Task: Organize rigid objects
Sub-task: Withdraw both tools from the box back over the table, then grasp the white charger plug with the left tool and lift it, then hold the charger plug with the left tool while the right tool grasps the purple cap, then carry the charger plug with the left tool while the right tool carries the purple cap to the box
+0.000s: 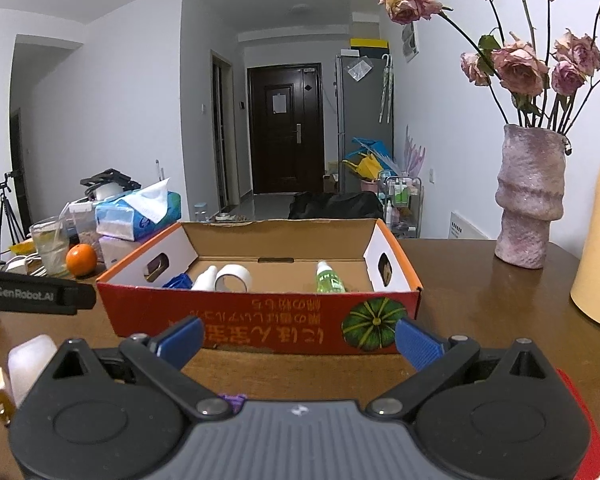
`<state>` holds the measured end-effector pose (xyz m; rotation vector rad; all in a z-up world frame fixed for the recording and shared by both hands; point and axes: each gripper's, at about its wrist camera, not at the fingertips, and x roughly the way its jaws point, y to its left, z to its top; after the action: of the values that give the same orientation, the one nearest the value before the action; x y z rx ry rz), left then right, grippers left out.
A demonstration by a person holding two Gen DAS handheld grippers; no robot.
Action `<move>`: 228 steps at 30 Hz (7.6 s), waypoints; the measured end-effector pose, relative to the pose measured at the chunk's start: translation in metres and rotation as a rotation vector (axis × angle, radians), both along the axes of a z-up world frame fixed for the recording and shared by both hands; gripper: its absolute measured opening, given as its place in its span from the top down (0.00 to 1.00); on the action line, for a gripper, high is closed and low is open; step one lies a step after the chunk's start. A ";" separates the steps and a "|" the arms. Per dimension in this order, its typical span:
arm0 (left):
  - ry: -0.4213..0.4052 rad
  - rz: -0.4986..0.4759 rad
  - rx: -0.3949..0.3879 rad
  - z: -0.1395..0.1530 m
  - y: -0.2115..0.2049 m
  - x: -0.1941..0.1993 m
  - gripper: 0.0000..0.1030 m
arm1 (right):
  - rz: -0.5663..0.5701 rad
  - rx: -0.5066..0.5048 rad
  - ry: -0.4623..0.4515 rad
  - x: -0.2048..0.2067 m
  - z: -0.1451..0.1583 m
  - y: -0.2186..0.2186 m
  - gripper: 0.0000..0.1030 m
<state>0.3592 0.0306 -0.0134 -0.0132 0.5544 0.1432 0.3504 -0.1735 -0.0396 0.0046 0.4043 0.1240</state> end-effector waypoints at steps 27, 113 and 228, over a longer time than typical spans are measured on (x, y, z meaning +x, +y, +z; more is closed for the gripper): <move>0.062 -0.027 0.012 -0.037 0.047 -0.074 0.00 | 0.001 -0.033 0.035 -0.059 -0.021 0.008 0.00; -0.034 -0.061 -0.075 -0.030 0.083 -0.087 0.69 | 0.003 -0.014 0.130 -0.040 -0.043 0.027 0.01; -0.118 -0.101 -0.142 0.020 -0.043 0.116 0.68 | 0.014 0.050 -0.038 0.112 0.020 0.006 0.56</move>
<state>0.4747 -0.0123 0.0065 -0.1304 0.4454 0.0045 0.4626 -0.1674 -0.0195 0.0482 0.3635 0.1479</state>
